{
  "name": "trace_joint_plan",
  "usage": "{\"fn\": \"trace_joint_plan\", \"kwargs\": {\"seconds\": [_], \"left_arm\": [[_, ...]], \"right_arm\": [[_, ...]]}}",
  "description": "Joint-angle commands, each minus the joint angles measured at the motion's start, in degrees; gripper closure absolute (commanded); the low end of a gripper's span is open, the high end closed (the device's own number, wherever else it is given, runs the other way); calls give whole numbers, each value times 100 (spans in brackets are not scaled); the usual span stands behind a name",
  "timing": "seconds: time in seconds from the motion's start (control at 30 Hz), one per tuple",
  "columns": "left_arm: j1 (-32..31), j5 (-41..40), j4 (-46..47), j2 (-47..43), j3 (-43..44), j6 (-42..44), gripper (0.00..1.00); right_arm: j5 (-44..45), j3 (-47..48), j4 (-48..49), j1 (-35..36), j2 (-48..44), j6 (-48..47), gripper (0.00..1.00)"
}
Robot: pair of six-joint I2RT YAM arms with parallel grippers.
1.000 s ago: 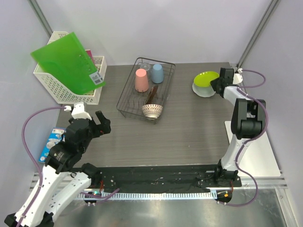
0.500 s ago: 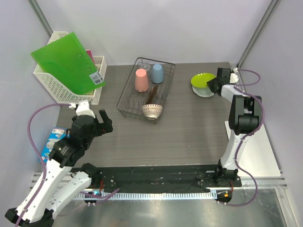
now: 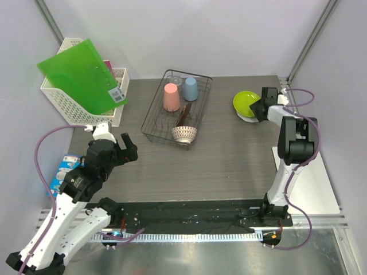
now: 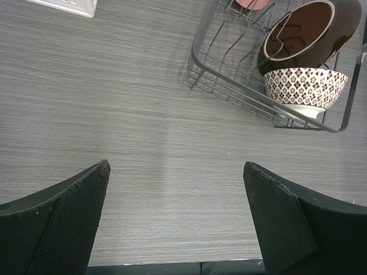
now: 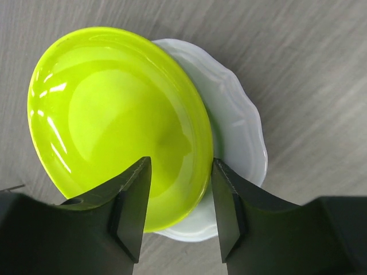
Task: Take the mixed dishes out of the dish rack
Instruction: Place the plate at the center of the board.
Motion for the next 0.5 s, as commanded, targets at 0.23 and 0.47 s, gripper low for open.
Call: {"fn": "trace_joint_plan", "kwargs": {"seconds": [0.23, 0.47], "left_arm": [[19, 187, 210, 143, 117, -71, 1], [19, 214, 306, 178, 91, -132, 1]], "right_arm": [[366, -574, -420, 1, -1375, -137, 47], [122, -1276, -123, 10, -2244, 126, 47]]}}
